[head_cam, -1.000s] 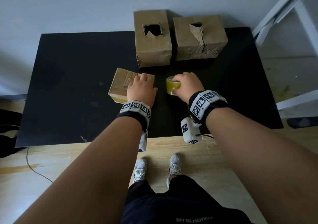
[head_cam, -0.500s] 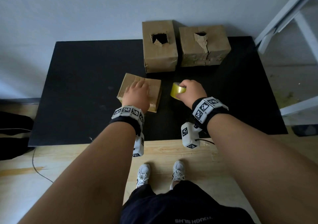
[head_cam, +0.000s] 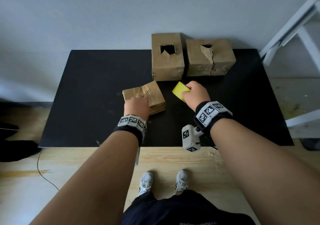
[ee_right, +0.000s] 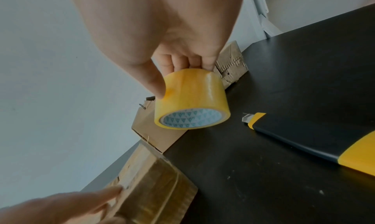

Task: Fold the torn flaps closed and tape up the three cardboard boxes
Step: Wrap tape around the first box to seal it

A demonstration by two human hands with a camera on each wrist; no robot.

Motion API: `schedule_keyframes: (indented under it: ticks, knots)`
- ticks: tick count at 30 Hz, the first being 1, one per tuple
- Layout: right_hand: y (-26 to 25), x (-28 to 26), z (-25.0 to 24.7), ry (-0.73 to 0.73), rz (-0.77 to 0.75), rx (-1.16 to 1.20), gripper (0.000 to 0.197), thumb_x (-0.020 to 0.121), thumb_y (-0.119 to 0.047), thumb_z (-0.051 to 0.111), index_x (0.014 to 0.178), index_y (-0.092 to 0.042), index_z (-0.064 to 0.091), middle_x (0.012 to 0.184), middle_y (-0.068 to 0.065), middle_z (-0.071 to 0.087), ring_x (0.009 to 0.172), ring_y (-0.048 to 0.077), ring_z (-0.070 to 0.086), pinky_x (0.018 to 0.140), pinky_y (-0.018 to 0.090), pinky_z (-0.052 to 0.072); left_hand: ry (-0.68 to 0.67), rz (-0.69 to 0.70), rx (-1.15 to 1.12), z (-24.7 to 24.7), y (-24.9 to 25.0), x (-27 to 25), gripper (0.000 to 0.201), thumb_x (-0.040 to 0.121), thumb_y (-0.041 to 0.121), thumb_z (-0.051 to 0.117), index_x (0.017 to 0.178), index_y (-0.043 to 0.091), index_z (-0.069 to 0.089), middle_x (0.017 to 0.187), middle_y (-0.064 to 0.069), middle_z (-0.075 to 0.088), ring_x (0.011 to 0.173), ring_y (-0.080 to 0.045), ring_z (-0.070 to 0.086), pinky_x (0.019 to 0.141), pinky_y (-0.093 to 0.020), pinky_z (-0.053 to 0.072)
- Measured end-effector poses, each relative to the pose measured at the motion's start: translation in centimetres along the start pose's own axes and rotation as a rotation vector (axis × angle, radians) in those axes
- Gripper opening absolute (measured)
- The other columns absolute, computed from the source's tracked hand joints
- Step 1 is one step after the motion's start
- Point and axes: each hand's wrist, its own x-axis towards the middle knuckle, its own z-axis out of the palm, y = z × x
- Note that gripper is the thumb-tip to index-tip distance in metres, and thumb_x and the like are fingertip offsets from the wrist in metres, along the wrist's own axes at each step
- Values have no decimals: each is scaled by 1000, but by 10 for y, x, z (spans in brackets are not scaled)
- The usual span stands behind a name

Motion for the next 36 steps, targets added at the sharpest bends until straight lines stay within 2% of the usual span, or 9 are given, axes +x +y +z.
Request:
schedule_keyframes:
  ticks: [7,10,15,19,21,24,26,30,36]
  knots:
    - [2,1,-11,-5,-8,81,24,90,-9,44,108,-14,58,102,4,57,90,23,52,73,31,39,-34,-14,-56,-4,23,7,46,100,41,45,136,13,50,135,-7,50,123,-28,49,93,-38,45]
    - [3,-1,-14,-10,-18,102,22,89,-9,45,105,-13,59,101,4,59,91,23,54,73,31,39,-87,17,-146,-15,22,18,36,99,29,45,131,17,55,135,-7,49,123,-28,47,97,-40,47]
    - [-1,-6,-17,-22,-75,129,14,90,-11,49,97,-18,59,98,4,60,91,23,57,71,30,41,5,-81,-739,-47,26,28,42,99,12,40,139,19,50,143,-5,44,124,-24,50,96,-31,42]
    - [-9,-11,-21,-19,-149,146,12,91,-12,53,99,-16,61,99,3,61,92,21,58,71,30,43,-139,-88,-1102,-70,40,28,58,88,2,51,145,13,42,146,-5,46,129,-24,47,102,-31,41]
    - [-12,-14,-22,-27,-180,158,10,90,-12,55,98,-16,61,97,3,62,91,21,59,70,30,44,-183,-79,-1151,-77,43,28,61,82,1,52,142,14,48,140,-8,51,125,-25,50,101,-34,44]
    - [-17,-17,-23,-36,-207,168,12,88,-9,55,93,-17,61,92,2,62,89,22,60,69,30,45,-143,-58,-1245,-78,39,26,52,80,-1,53,128,18,63,115,-3,62,110,-19,55,94,-30,46]
    - [-19,-19,-23,-38,-209,158,17,86,-7,55,98,-17,62,96,2,63,90,20,60,72,31,46,-79,-56,-1273,-76,36,24,49,79,-1,56,123,17,66,109,-1,65,105,-16,58,91,-29,48]
    - [-21,-21,-24,-38,-202,130,20,88,-6,54,103,-16,60,100,2,61,92,19,58,77,32,48,9,-15,-1169,-74,35,25,50,77,5,61,123,22,67,113,2,68,104,-12,62,94,-34,52]
    - [-21,-24,-28,-28,-173,115,20,88,-7,55,107,-12,60,101,5,60,93,22,58,81,38,53,153,71,-966,-72,38,21,39,81,8,60,114,26,72,106,5,71,96,-11,65,82,-28,55]
